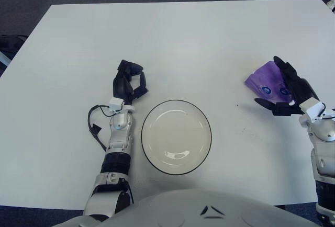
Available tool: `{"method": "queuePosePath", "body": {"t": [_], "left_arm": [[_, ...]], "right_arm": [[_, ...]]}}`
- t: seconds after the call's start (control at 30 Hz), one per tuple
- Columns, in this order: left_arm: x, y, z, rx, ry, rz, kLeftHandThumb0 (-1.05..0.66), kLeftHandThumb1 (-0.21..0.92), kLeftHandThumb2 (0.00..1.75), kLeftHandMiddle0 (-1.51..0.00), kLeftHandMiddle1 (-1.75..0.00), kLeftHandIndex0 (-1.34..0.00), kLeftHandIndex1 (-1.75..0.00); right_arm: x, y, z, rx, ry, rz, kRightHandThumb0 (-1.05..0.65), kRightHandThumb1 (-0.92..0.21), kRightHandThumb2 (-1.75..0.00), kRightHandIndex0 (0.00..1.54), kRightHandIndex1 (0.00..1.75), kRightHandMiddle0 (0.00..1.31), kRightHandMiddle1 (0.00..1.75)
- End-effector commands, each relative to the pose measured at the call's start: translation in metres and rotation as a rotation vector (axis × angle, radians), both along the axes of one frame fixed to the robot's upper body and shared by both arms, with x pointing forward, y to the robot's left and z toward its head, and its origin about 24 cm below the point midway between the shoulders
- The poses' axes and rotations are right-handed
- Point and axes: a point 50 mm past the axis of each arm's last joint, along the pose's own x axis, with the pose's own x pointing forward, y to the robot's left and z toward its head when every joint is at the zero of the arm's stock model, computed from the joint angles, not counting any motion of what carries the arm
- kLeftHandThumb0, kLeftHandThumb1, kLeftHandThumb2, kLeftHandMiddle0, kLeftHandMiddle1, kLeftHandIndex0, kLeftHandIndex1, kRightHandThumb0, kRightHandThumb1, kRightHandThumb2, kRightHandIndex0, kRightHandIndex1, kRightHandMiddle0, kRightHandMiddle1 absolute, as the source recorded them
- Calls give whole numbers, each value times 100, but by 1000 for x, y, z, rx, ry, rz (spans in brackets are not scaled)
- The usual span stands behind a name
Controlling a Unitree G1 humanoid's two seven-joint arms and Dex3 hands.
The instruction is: Put the tissue paper into the plate.
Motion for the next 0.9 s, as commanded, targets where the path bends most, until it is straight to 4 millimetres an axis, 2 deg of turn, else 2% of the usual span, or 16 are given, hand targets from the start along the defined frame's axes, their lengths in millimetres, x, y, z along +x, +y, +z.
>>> {"method": "queuePosePath", "body": {"t": [0.0,0.4,0.6,0.87], "left_arm": [[-47,0,-74,-63,330,33,-41,54,105,-74,-175,-44,-175],[-47,2,-75,-61,332,42,-42,53,106,-71,-175,-45,-175],[-47,2,-74,-60,329,44,-42,52,108,-70,-175,-45,-175],[-47,3,-75,-60,331,44,-43,49,111,-72,-175,-47,-175]], "right_arm": [[6,-2,0,-43,-26,8,-94,-36,-76,0,0,0,0],[25,-4,18,-80,-113,-44,-104,-49,-61,0,0,0,0],[32,3,44,-119,-176,-68,-100,-52,-60,0,0,0,0],[34,3,50,-142,-215,-97,-95,-57,-60,0,0,0,0]]}}
